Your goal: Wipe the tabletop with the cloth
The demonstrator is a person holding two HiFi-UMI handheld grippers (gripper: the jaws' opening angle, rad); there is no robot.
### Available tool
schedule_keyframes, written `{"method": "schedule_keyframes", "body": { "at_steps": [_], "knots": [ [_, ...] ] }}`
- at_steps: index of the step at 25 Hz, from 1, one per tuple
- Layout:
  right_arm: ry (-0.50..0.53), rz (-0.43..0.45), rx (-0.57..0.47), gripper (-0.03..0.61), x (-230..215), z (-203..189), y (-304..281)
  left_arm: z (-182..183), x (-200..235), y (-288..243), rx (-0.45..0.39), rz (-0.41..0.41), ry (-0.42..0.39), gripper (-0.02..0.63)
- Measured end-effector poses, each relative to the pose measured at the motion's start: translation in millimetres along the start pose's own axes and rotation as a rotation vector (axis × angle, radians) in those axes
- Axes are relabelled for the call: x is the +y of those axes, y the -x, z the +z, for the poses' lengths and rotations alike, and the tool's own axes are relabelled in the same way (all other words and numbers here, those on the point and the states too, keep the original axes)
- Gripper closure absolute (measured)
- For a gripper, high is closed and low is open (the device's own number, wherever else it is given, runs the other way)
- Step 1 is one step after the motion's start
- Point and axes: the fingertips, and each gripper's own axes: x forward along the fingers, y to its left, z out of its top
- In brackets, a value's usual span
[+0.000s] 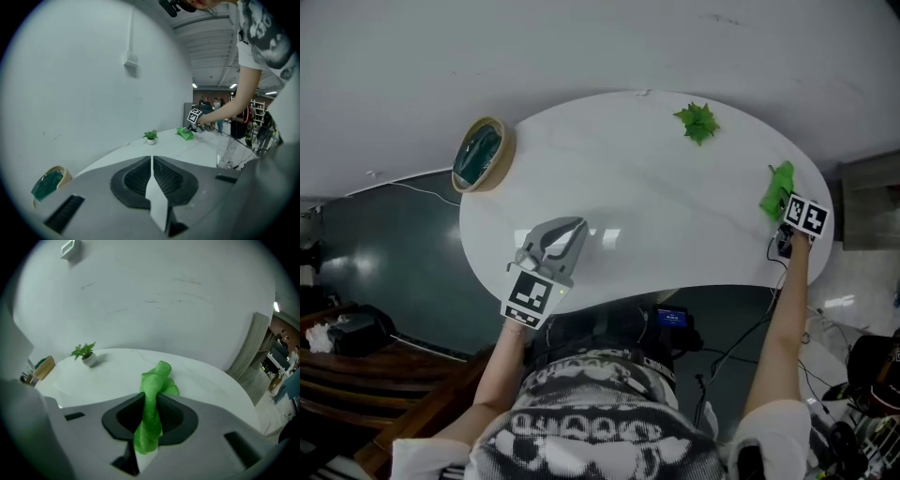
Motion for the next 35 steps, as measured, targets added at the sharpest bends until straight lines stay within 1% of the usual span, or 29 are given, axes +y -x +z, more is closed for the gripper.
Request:
{"method": "schedule_keyframes", "body": {
  "at_steps": [3, 6, 9, 13, 18, 22, 27, 31, 33, 35],
  "knots": [
    [0.028, 0.060, -0.056, 0.505, 42.6, 5.8, 21.1, -3.2, 1.9, 14.7, -0.027, 0.011, 0.007, 0.600],
    [0.054, 0.130, -0.110, 0.505, 101.2, 6.8, 44.9, -10.1, 5.1, 38.1, -0.053, 0.025, 0.013, 0.600],
    [0.105, 0.230, -0.145, 0.505, 181.6, -0.5, 64.0, -26.0, 15.2, 70.9, -0.057, 0.054, 0.005, 0.600],
    [0.195, 0.362, -0.161, 0.505, 299.0, -13.8, 77.8, -57.0, 32.0, 123.9, -0.046, 0.127, 0.020, 0.600],
    [0.297, 0.530, -0.156, 0.505, 454.9, -41.6, 96.9, -110.6, 56.6, 198.4, -0.016, 0.223, 0.073, 0.600],
    [0.360, 0.678, -0.146, 0.505, 580.7, -67.6, 108.1, -155.2, 74.6, 255.3, 0.009, 0.317, 0.128, 0.600],
    [0.442, 0.826, -0.107, 0.505, 719.8, -112.6, 118.2, -198.9, 89.9, 316.5, 0.028, 0.419, 0.190, 0.600],
    [0.499, 0.908, -0.054, 0.505, 804.8, -148.4, 121.6, -222.8, 96.3, 349.9, 0.039, 0.465, 0.226, 0.600],
    [0.531, 0.930, -0.028, 0.505, 834.8, -163.7, 119.8, -232.2, 97.7, 360.5, 0.043, 0.480, 0.241, 0.600],
    [0.563, 0.932, -0.002, 0.505, 853.7, -177.1, 115.4, -239.3, 98.0, 368.2, 0.042, 0.492, 0.253, 0.600]
  ]
}}
